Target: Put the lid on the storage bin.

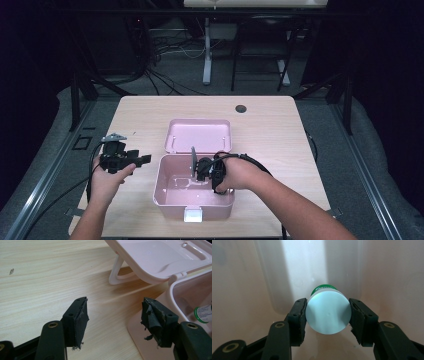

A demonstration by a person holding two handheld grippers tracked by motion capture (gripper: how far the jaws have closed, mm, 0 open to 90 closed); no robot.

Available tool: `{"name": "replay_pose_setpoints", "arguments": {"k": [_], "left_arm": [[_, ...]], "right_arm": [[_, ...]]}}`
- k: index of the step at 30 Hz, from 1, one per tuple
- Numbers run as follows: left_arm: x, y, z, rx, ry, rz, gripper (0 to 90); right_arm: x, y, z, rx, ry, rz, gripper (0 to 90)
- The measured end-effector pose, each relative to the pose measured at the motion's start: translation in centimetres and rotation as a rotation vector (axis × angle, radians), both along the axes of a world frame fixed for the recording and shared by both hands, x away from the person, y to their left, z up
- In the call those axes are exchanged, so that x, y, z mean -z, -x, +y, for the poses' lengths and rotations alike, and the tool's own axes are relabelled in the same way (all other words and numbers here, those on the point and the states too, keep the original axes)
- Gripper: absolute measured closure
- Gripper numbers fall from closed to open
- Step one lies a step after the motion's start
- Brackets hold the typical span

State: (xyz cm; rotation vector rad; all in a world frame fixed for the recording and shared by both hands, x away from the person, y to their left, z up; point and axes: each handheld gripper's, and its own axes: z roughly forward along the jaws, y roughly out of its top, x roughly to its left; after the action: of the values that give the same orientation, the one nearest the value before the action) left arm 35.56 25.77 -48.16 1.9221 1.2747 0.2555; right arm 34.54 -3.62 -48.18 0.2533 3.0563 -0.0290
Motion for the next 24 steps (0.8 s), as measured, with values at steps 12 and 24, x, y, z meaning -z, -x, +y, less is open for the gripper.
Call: {"name": "replay_pose_setpoints", "arguments": {"k": [12, 24], "left_arm": [[0.07, -0.03, -0.08, 0.005, -0.003, 0.005, 37.9], [0.04, -0.02, -0.02, 0.004, -0.001, 0.003, 37.9]], "right_arm": [[0.59, 0.03, -0.23, -0.002, -0.019, 0.009, 50.5], [0.70, 0.15, -0.02, -0.047, -0.004, -0.010, 50.5]]}}
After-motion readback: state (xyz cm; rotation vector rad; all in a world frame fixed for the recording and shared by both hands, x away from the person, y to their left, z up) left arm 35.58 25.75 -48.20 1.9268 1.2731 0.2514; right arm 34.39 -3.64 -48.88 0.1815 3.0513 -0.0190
